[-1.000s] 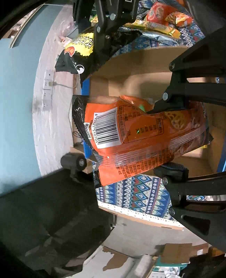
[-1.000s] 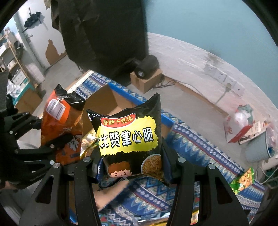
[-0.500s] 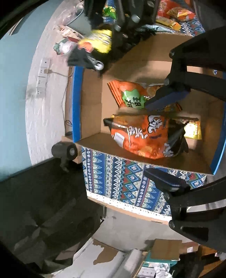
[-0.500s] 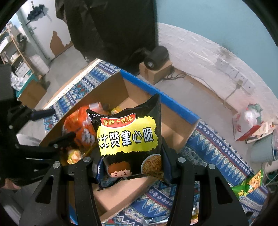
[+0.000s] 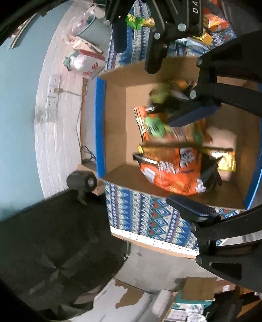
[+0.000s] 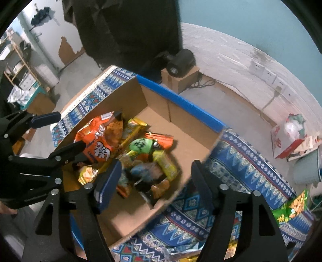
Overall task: Organize snacks
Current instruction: 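Move both tools back toward the green peanut bag on the pile, then grasp the green peanut bag with the right tool while the left tool grasps the silver stick pack, then carry both bags over the cardboard box and open both tools to drop them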
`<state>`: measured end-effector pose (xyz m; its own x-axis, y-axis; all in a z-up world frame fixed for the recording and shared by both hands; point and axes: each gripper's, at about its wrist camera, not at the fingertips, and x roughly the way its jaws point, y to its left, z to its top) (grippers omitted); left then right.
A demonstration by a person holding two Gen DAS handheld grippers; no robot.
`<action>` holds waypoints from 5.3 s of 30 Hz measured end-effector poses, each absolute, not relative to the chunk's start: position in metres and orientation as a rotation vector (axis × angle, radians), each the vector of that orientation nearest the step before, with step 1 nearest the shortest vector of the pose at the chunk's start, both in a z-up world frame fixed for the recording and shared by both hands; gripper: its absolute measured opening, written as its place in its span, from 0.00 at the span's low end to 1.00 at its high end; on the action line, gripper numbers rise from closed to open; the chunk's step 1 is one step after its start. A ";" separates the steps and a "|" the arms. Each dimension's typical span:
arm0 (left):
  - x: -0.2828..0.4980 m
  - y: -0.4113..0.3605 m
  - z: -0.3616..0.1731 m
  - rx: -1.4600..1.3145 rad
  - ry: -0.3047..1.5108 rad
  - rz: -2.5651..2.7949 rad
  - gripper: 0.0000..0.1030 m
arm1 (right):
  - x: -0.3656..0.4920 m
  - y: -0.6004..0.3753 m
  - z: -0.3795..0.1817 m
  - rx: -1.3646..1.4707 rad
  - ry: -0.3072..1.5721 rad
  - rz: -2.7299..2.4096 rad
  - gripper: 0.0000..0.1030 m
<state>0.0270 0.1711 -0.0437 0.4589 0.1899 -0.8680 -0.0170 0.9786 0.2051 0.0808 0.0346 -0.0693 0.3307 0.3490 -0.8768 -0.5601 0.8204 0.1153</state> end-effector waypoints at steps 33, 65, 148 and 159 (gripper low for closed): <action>0.054 -0.013 -0.044 0.344 1.039 -0.134 0.75 | 0.054 -0.188 -0.053 -0.062 1.061 0.224 0.73; 0.142 -0.054 -0.137 0.372 1.167 -0.189 0.75 | 0.133 -0.286 -0.176 0.063 1.274 -0.048 0.77; 0.021 -0.082 -0.128 0.412 1.197 -0.379 0.30 | 0.011 -0.246 -0.108 -0.129 1.116 0.122 0.29; 0.015 -0.052 -0.072 0.365 1.096 -0.344 0.30 | 0.011 -0.217 -0.078 -0.148 1.048 0.168 0.29</action>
<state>0.0151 -0.0517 -0.0720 0.4166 -0.0900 -0.9046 0.4433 0.8889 0.1158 0.0114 -0.2172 -0.0775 0.4883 0.0667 -0.8701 -0.2079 0.9772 -0.0418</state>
